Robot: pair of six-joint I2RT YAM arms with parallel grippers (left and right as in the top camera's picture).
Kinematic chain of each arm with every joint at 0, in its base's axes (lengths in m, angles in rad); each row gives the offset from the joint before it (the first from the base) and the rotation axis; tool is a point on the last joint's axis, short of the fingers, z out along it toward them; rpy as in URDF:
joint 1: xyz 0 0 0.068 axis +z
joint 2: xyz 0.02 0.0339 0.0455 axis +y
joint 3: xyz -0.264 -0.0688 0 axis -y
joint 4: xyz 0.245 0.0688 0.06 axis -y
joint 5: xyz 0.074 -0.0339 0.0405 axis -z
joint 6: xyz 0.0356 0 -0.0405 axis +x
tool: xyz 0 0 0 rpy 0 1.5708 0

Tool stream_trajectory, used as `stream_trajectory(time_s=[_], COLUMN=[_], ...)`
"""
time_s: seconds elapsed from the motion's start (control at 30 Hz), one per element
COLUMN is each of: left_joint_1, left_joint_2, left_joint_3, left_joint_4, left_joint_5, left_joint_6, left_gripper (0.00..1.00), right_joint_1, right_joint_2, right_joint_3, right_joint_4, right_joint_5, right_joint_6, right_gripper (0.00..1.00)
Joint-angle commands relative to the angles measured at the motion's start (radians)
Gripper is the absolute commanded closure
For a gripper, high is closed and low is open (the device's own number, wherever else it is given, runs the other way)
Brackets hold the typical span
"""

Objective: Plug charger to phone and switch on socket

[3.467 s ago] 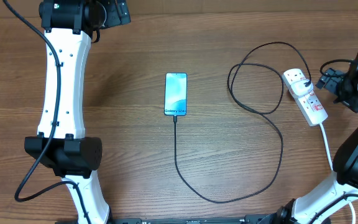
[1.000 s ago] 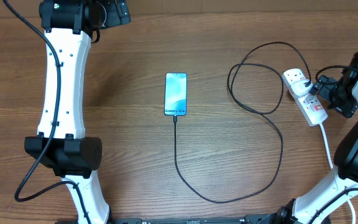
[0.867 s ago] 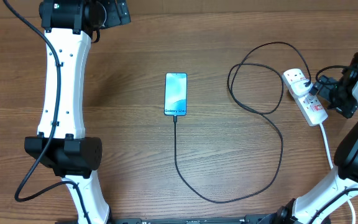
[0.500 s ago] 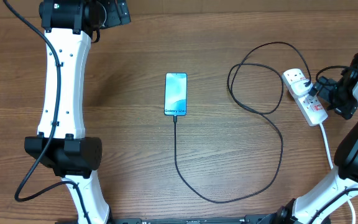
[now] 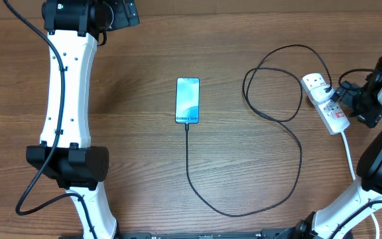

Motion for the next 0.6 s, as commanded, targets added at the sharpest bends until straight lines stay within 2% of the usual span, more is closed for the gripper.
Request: stream_trajectory(time_s=[0.0,0.57], left_joint_1=[-0.007,-0.007], left_joint_2=[0.008,0.008], left_joint_3=[-0.004,-0.004], left_joint_4=[0.000,0.000], left_joint_5=[-0.009,-0.009], left_joint_6=[-0.014,-0.014], left_gripper=[0.00,0.00], right_joint_1=[-0.026,-0.017], right_joint_2=[-0.040,0.016], right_joint_3=[0.045,0.027], right_joint_4=[0.008,0.042], right_joint_5=[0.019,-0.057], right_joint_6=[0.019,0.040], right_gripper=[0.00,0.00])
